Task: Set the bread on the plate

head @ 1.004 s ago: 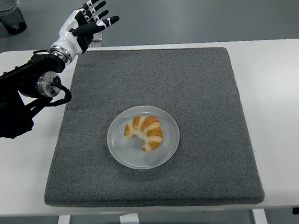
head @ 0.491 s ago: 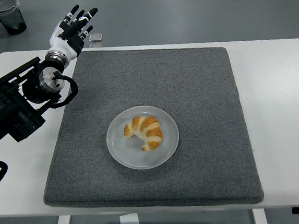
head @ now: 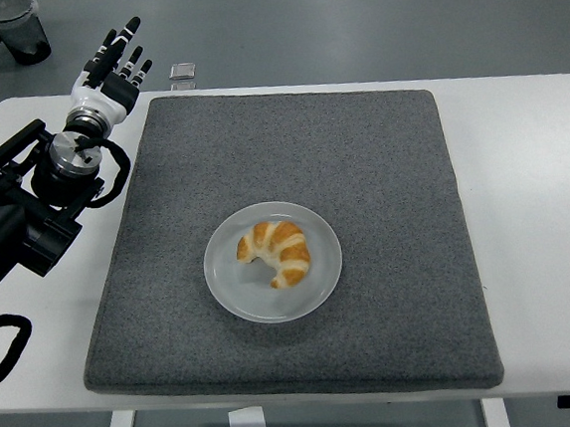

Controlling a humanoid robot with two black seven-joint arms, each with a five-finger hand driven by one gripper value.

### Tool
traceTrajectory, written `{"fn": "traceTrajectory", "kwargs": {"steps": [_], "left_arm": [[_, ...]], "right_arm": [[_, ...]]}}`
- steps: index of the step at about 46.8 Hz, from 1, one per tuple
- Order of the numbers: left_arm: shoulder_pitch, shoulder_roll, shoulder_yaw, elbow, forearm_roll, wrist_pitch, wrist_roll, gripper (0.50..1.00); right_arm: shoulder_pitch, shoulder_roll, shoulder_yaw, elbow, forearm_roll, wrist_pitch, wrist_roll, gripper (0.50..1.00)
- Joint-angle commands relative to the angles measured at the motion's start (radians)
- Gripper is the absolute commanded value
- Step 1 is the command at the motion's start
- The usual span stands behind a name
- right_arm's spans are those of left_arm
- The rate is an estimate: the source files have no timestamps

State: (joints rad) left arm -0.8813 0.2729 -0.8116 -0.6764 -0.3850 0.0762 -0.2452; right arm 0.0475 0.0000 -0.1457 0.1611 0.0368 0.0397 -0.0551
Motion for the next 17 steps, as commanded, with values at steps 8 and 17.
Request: {"fn": "traceTrajectory", "kwargs": {"steps": [8, 17], "left_arm": [[0.018, 0.000, -0.046, 0.001, -0.005, -0.085, -0.003, 0.992], [0.016, -0.027, -0.080, 0.032, -0.005, -0.069, -0.019, 0.992]], "right_arm": [[0.000, 0.000, 0.001, 0.000, 0.000, 0.000, 0.000, 0.930], [0.000, 0.000, 0.002, 0.000, 0.000, 0.000, 0.000, 0.932]]}}
